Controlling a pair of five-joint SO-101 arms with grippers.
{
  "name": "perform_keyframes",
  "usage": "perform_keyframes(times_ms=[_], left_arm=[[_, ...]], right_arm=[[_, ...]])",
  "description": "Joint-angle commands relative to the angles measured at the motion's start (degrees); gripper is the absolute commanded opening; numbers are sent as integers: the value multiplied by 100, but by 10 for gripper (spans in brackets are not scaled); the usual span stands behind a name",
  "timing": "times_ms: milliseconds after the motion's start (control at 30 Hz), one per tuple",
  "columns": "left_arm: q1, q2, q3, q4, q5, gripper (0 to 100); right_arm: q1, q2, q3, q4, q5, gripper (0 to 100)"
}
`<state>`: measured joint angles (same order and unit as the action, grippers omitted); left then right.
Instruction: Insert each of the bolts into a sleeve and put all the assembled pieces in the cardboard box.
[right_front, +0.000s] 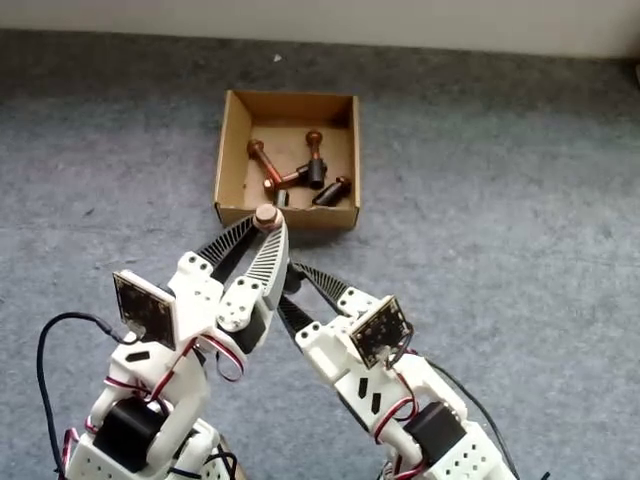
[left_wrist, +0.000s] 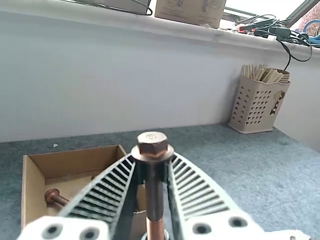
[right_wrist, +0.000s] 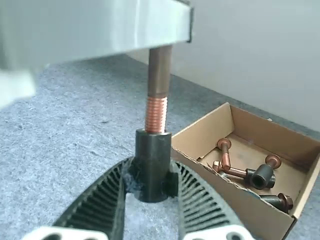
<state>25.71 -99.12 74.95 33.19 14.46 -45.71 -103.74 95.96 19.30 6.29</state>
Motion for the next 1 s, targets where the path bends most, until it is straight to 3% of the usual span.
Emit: perform_keyframes(times_ms=[0, 300, 500, 633, 967], left_arm=[[110, 31, -84, 79, 0, 7], [75, 31, -48, 79, 0, 14], [57, 31, -84, 431, 18, 210], [-13, 31, -215, 484, -26, 221], [-1842, 22, -576, 598, -26, 217]], right_arm=[[-13, -136, 629, -426, 62, 5], [426, -136, 629, -998, 62, 5], [470, -136, 646, -1007, 62, 5], [470, -136, 664, -998, 62, 5], [1077, -119, 611, -84, -229, 5]])
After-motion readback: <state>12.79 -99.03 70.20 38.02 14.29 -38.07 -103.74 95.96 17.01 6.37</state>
